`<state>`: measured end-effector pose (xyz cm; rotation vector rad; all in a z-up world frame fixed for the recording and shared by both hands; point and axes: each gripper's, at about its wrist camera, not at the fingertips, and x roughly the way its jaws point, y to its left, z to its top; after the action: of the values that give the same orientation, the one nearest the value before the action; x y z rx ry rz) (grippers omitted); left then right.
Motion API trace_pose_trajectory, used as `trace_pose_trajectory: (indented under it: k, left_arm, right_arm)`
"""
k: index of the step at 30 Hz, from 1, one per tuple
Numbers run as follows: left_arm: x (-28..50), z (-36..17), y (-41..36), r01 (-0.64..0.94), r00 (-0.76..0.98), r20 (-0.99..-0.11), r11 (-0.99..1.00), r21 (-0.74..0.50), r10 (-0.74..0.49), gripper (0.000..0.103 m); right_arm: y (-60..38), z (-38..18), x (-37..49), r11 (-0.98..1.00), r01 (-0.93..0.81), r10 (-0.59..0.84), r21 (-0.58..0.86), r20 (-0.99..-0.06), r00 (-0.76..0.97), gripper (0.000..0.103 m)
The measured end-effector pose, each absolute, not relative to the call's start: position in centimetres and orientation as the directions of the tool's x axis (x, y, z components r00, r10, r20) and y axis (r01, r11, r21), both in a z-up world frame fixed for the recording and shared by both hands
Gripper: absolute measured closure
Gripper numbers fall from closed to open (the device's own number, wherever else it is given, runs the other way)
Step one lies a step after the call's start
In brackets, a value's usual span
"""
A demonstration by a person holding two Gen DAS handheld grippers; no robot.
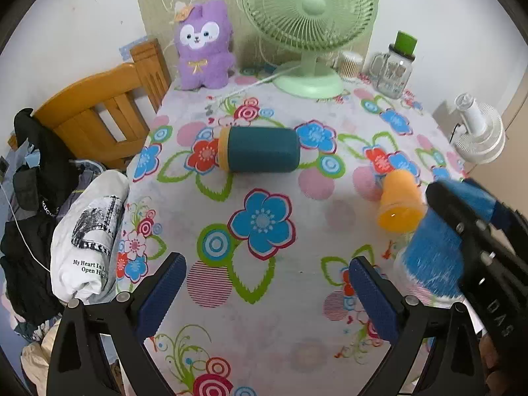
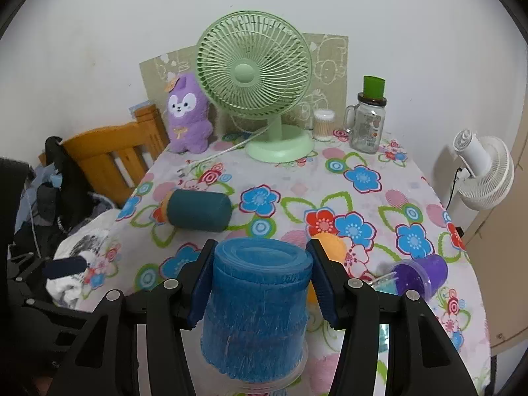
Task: Flip cup upside down
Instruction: 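Lift the blue cup with the right gripper and turn it rim-down, then lower the blue cup rim-down onto the table and open the right gripper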
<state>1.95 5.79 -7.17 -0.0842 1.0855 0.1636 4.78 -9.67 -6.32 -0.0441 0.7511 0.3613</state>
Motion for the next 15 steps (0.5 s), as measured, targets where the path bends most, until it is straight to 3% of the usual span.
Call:
trace_pose_trajectory:
  k: [9, 15]
  left_arm:
    - [2.1, -13.5, 7.6, -0.214, 0.405, -0.908, 0.977, 0.015, 0.102, 0.003]
    - [1.9, -15.7, 8.9, -0.241, 0.385, -0.916, 0.970, 0.022, 0.116, 0.003]
  right_arm:
    - [-8.4, -12.9, 6.4, 0.950, -0.295, 0.285, 0.100, -0.660, 0.695, 0.046]
    - [-6.3, -14.5, 5.7, 0.943, -0.327, 0.286, 0.062, -0.651, 0.703, 0.046]
